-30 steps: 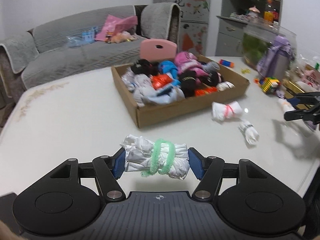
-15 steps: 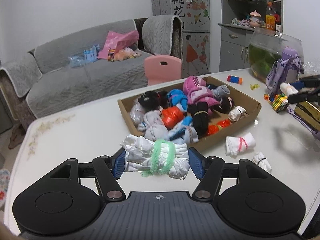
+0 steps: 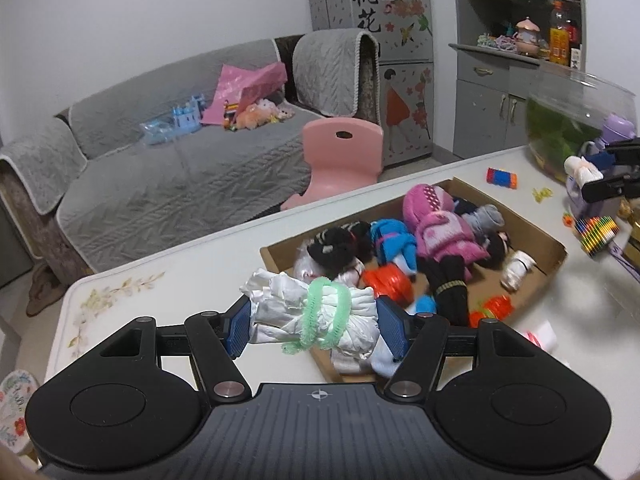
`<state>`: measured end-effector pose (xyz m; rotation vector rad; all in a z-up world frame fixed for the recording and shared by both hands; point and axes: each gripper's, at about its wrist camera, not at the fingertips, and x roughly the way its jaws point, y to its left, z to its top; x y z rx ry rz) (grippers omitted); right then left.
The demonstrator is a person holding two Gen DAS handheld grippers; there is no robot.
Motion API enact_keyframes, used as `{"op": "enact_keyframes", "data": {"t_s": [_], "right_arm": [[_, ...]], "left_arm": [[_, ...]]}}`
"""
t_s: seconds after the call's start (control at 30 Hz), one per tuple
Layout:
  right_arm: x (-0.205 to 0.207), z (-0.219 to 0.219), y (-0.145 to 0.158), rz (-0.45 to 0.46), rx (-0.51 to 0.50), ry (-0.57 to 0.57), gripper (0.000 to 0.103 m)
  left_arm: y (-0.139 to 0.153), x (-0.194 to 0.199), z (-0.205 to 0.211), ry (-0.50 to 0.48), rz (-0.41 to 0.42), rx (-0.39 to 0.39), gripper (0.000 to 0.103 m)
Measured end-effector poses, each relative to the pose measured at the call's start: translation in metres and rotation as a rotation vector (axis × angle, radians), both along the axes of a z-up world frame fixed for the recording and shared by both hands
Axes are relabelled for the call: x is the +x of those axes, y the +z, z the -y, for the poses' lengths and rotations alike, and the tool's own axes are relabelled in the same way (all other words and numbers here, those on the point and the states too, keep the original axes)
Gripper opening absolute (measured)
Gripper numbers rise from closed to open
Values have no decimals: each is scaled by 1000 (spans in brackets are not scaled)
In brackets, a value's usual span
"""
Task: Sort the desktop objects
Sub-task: 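Lower both white rolls into the tray and open both tools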
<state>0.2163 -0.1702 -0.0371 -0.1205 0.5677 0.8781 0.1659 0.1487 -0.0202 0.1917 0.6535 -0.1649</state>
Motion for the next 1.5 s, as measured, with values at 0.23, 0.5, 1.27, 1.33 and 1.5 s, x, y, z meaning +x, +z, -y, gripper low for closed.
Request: {"op": "enact_keyframes", "data": {"t_s": [0.23,0.5,1.27,1.33,1.5], "right_arm": [[24,-32,-9,-45,-30,34,70],[36,-63,-15,-53,-80,87,70],[19,-79,-76,-68,-260,89,78],[18,-77,-74,-67,-254,86,79],[15,-73,-67,-49,-230,68,93]], "left_arm": [[-10,54,14,-13,-55,-30,69],[-33,93,35,-43,-87,-24,69],[-79,115,50,-33,-133,-39,90],[-78,111,49,-30,-127,-42,90],[-71,97,48,-25,-109,-38,90]]}}
